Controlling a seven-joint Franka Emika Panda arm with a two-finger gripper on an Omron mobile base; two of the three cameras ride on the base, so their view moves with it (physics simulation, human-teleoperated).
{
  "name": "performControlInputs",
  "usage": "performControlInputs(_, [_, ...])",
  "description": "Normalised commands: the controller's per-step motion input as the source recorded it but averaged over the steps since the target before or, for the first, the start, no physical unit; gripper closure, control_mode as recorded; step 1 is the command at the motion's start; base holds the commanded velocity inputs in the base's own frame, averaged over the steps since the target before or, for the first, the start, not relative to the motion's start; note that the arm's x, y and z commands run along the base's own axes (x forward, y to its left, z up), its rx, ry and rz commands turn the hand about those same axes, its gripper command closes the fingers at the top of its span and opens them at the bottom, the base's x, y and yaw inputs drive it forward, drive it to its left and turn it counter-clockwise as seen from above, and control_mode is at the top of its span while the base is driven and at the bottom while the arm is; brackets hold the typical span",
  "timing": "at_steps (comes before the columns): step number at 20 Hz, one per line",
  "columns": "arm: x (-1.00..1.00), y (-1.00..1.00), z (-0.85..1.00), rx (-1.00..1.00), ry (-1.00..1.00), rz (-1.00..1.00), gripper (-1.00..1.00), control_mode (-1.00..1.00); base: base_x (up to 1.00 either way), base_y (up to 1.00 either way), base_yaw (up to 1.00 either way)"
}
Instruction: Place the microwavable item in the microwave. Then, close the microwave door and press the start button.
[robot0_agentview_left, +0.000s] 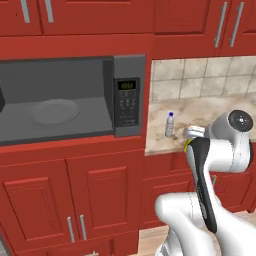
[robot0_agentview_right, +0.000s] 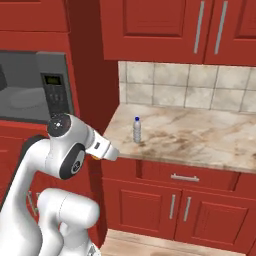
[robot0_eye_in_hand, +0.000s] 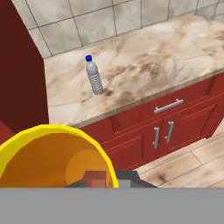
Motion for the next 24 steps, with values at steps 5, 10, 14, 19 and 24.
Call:
performControlInputs(5, [0.00,0.00,0.00,0.00,0.00,0.00,1.00,1.00,0.00,1.00,0.00])
performControlInputs(10, [0.00,0.00,0.00,0.00,0.00,0.00,1.00,1.00,-0.05,0.89,0.07])
performControlInputs(14, [0.00,0.00,0.00,0.00,0.00,0.00,1.00,1.00,0.22,0.56,0.21])
performControlInputs(19, [0.00,0.00,0.00,0.00,0.00,0.00,1.00,1.00,0.05,0.17,0.16])
performControlInputs(24, [0.00,0.00,0.00,0.00,0.00,0.00,1.00,1.00,0.42,-0.30,0.31])
